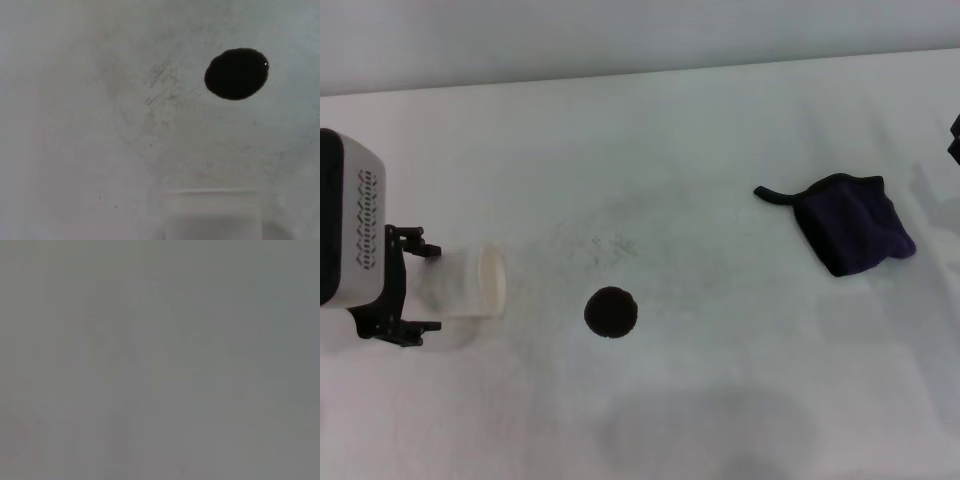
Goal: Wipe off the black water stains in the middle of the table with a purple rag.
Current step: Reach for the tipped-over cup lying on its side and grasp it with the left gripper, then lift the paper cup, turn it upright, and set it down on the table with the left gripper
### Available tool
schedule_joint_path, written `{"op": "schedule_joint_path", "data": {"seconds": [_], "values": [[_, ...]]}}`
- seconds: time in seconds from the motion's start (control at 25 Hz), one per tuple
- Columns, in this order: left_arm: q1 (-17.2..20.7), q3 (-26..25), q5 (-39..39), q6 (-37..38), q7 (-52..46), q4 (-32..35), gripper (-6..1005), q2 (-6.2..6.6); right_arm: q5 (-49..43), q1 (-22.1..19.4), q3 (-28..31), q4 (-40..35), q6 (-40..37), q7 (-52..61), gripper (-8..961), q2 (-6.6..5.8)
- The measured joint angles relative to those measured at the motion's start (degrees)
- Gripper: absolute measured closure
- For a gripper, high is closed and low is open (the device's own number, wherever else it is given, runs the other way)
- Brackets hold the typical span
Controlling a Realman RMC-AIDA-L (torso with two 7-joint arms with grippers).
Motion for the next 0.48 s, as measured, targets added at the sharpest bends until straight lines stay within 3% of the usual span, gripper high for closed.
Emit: {"op": "schedule_joint_path", "data": {"seconds": [0.16, 0.48], "values": [[0.04, 0.33, -1.12, 2.17, 0.81, -1.47, 160, 0.00, 0.00, -0.39, 0.00, 0.00, 0.33, 0.00, 84, 0.00], [-0.23, 0.55, -4.16, 6.11, 3.52, -5.01, 139, -0.02, 0.00, -0.56, 0.00, 0.00, 0.33, 0.00, 84, -0.04]]}}
